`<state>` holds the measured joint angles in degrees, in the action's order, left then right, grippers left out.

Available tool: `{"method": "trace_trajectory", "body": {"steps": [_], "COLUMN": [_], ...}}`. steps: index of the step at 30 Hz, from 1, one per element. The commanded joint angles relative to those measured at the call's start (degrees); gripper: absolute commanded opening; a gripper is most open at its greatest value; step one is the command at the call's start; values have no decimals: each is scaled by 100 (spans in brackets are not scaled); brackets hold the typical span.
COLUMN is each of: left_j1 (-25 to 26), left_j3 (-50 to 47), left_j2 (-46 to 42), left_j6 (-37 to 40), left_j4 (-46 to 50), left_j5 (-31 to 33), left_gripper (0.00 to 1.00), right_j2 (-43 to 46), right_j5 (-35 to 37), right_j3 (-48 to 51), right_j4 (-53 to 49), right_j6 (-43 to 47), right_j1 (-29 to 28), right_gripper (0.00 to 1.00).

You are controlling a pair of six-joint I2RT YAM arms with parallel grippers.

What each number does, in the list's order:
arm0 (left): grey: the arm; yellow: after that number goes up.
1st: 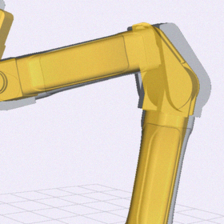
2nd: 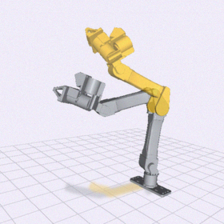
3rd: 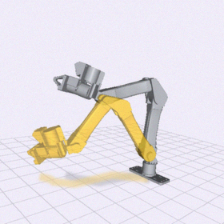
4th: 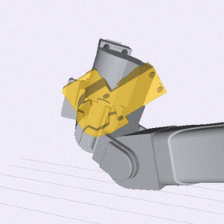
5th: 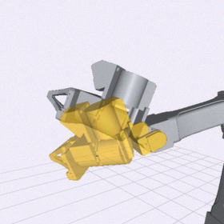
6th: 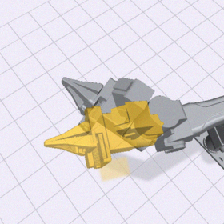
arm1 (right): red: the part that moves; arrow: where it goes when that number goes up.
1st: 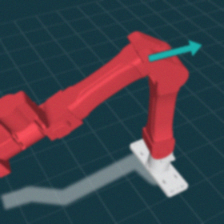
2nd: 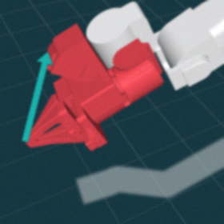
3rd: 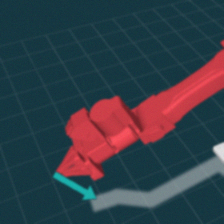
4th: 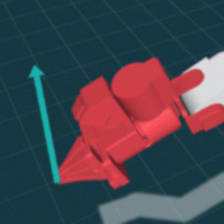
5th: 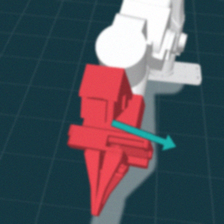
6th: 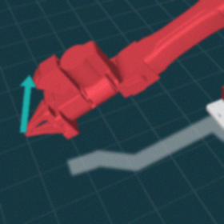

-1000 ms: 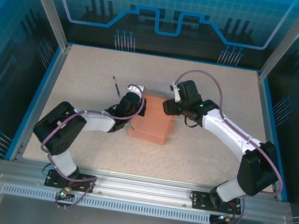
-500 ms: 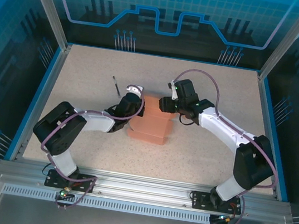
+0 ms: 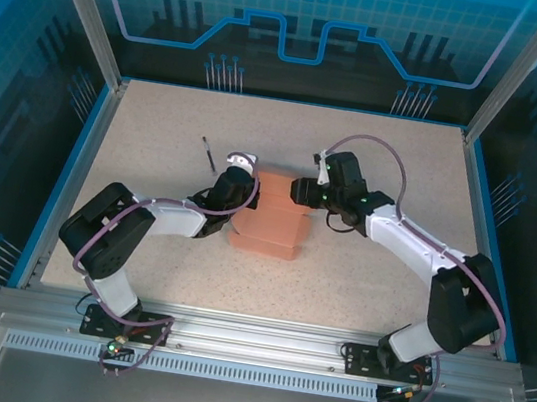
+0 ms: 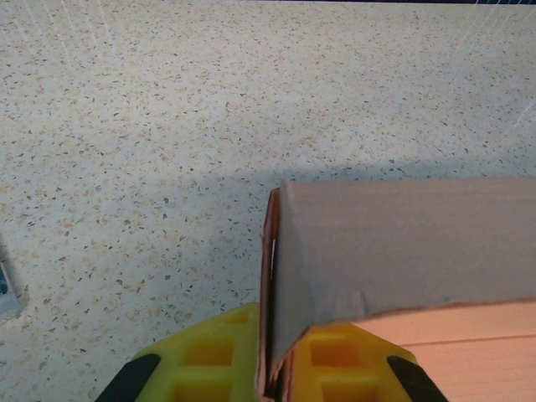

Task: Fold the paper box

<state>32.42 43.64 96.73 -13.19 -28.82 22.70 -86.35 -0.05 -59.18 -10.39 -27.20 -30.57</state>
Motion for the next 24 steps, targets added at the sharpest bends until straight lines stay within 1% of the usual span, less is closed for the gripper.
{"method": "trace_trajectory", "body": {"steps": [1,5,9,15,24], "left_j1": [30,29,29,28,34], "left_j3": [-40,-44,-48,-41,-69], "left_j2": [-207,-222,-242,-268,-339], "left_j6": [-26,-28,-25,-26,-17], "left_j4": [-149,-150,-141,-133,-124], "left_j5": [60,55,51,50,48], "left_gripper": [4,4,4,4,4], "right_j2": [317,500,601,408,-11], "right_j5": [266,531,694,772,836], "right_j3": [231,540,834,1136,1166], "right_j4": [-73,-182,-130,251,999], "right_j6": [75,131,131,24,-66], "right_j1": [17,-11,-67,-212,-300], "right_gripper": [58,61,62,63,64]}}
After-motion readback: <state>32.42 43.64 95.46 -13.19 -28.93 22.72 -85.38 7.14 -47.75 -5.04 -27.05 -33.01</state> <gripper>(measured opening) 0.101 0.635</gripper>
